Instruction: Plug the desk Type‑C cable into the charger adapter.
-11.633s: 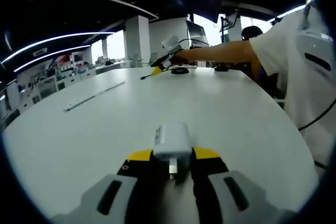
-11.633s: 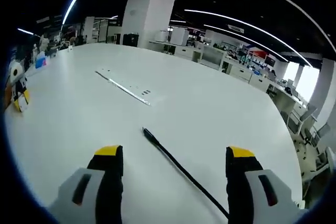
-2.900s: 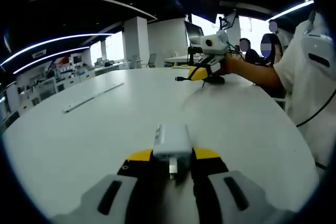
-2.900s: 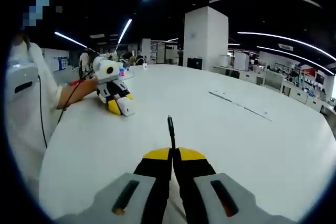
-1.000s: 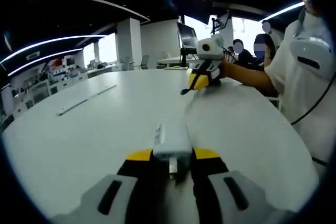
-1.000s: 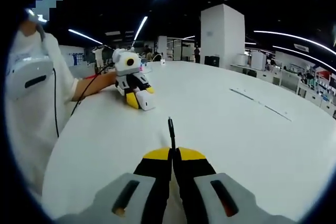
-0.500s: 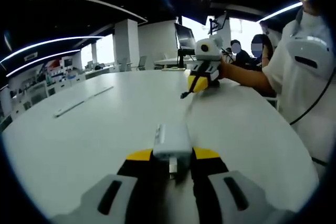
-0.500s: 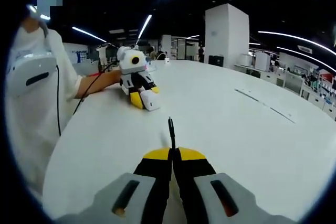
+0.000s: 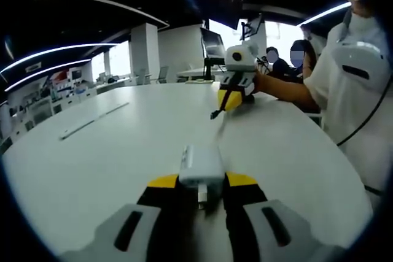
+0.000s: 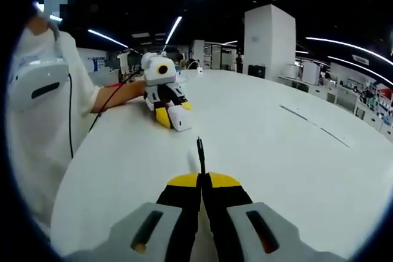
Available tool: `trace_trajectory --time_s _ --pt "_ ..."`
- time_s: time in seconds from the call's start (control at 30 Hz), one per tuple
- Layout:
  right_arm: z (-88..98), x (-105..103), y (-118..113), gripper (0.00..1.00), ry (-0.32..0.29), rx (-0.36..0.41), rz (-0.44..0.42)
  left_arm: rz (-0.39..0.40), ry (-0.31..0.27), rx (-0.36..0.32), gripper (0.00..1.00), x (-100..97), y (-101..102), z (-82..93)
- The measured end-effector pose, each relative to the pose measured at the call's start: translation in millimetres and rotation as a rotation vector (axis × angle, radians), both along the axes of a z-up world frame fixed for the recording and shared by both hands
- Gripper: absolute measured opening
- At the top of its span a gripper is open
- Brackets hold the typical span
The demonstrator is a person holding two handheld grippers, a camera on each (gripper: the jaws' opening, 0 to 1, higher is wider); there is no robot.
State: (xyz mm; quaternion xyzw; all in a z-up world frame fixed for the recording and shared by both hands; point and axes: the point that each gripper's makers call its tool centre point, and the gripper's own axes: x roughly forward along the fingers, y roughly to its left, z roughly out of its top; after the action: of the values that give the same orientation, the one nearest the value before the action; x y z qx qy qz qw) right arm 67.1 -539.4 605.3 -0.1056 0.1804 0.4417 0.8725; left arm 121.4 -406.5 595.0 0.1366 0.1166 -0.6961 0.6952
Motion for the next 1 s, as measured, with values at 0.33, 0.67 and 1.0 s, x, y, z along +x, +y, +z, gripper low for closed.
trace_trajectory --time_s 0.33,0.67,1.0 --pt "-2.3 -4 8 0.03 0.005 -0.006 0.029 -0.02 0.002 -0.002 0.26 -6.4 -4 -0.2" --pt "-3.6 -7 15 0.03 0.008 -0.007 0.052 -0.036 0.002 -0.004 0.26 -11.3 -6 -0.6" --pt "-6.2 -11 23 0.03 0.01 -0.02 0.081 -0.071 0.0 -0.01 0.26 -20.3 -9 -0.3"
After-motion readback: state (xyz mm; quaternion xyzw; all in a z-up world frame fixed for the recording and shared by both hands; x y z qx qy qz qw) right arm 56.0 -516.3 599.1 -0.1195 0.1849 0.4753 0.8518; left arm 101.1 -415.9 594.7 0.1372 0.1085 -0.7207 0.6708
